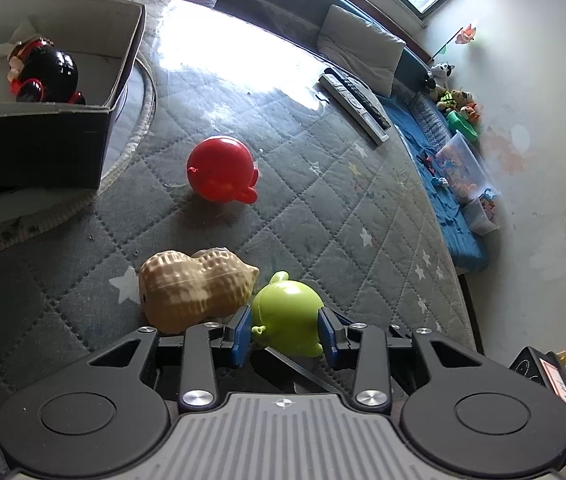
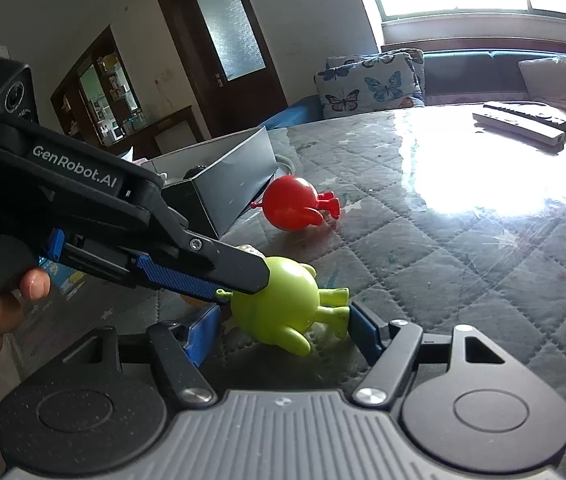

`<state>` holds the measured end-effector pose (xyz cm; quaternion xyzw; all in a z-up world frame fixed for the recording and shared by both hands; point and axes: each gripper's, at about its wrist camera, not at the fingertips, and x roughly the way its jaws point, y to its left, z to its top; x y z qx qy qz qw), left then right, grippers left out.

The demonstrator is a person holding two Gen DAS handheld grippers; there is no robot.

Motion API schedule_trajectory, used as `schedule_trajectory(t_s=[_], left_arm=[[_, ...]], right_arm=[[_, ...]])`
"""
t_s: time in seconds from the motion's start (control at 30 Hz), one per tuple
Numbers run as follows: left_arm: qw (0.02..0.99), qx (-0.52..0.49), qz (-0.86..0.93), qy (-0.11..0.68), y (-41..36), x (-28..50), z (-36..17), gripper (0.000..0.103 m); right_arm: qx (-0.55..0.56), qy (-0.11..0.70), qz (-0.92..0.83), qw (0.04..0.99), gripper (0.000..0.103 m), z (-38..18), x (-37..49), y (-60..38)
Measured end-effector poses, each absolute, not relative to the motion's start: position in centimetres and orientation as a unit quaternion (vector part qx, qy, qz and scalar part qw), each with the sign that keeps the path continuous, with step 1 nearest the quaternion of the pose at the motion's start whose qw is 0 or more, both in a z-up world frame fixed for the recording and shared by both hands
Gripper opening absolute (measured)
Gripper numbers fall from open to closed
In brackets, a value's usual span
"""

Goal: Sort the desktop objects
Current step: 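Close the left tool on the green alien toy and lift it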

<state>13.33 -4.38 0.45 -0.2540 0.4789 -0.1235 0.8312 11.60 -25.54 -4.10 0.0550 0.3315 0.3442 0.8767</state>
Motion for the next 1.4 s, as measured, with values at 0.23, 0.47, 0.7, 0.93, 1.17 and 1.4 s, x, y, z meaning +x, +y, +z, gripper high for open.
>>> schedule_trajectory(t_s=[0.23,0.47,0.7,0.93,1.17,1.4], left_arm=[[0.829,-0.249,-0.135,0.482,-4.5,13.5,0.4,0.04],[0.825,-0.247,-0.141,0.488,-4.1,13.7,0.5,0.039],[0.82,-0.266,-0.142,0.488,-3.0,13.9,0.5,0.039],[0.814,-0.276,-0.151,0.489,-2.9,14.2,0.0,0.04],[0.816,-0.265,-0.164,0.486,-3.3,13.8,0.0,0.039],[0.823,-0.263,-0.178,0.472,-2.6,12.2,0.9,0.039]], right_arm=[[0.058,0.333,0.338,0.879,0.072,-4.1,11.9,-25.4],[0.053,0.333,0.335,0.88,0.066,-4.0,11.9,-25.6],[0.047,0.335,0.332,0.881,0.066,-4.0,11.9,-25.3],[0.036,0.336,0.328,0.882,0.065,-3.8,11.8,-25.1],[0.029,0.336,0.321,0.885,0.065,-3.7,11.4,-25.0],[0.011,0.333,0.322,0.886,0.065,-2.6,10.4,-24.4]])
